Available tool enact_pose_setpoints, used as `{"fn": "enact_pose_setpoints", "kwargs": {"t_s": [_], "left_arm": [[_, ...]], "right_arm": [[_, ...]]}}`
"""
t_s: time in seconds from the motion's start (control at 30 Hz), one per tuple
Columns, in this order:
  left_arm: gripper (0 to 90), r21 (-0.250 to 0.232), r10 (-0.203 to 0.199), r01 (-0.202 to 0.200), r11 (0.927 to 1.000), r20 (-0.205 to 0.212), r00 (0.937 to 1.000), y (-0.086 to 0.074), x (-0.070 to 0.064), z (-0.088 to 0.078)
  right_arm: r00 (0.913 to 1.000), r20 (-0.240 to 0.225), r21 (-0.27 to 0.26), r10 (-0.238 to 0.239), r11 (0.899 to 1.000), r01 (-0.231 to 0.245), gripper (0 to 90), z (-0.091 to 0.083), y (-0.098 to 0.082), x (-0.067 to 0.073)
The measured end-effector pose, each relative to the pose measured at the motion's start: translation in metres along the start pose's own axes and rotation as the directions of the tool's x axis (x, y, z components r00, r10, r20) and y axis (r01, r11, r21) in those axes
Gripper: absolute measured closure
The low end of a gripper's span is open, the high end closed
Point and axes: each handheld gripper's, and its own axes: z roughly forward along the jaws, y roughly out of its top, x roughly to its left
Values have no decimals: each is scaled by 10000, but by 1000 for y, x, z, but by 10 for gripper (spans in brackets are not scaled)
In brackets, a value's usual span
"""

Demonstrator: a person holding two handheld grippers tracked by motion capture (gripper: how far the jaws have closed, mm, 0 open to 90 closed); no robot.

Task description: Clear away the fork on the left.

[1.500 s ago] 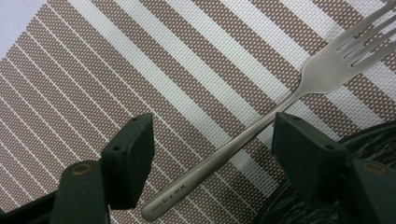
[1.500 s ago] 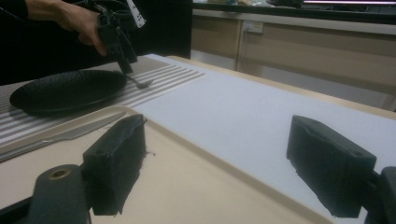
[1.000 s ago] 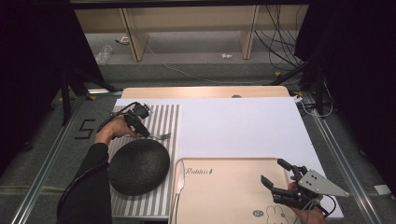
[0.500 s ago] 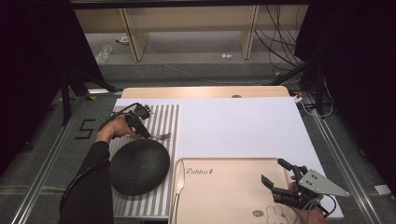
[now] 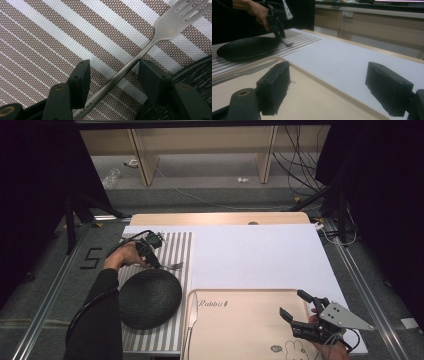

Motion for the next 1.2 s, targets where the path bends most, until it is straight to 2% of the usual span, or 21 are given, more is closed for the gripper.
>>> {"fn": "enact_pose_setpoints", "kwargs": {"t_s": [0.17,0.27,0.43,0.53,0.63,0.77,0.9,1.13,1.2], "left_arm": [[451,142,131,-131,9998,-50,9999,2,0,1],[472,27,-27,27,10000,129,9999,0,1,1],[521,-7,-67,67,10000,292,9996,0,1,1],[550,-19,-406,408,9992,592,9974,-2,4,1],[576,-45,-383,387,9992,660,9971,-2,4,0],[590,-75,-454,461,9989,706,9965,-3,5,0],[684,-115,-378,386,9992,616,9974,-4,5,-1],[726,-11,-214,215,9998,588,9980,-2,2,-1],[731,77,-180,176,9998,467,9987,-1,0,-1]], "right_arm": [[10000,3,-40,-27,10000,27,205,0,0,0],[10000,7,-6,14,10000,-14,206,0,0,-1],[10000,-2,-49,-33,10000,33,210,0,0,0],[10000,6,-60,-35,10000,35,213,0,0,0],[10000,5,-48,-28,10000,28,213,-1,0,0],[10000,3,-48,-29,10000,29,216,-1,0,0],[10000,10,-81,-4,10000,4,218,-1,0,0],[10000,-8,-56,-19,10000,19,218,0,0,0],[10000,-10,-57,-16,10000,16,219,0,0,0]]}}
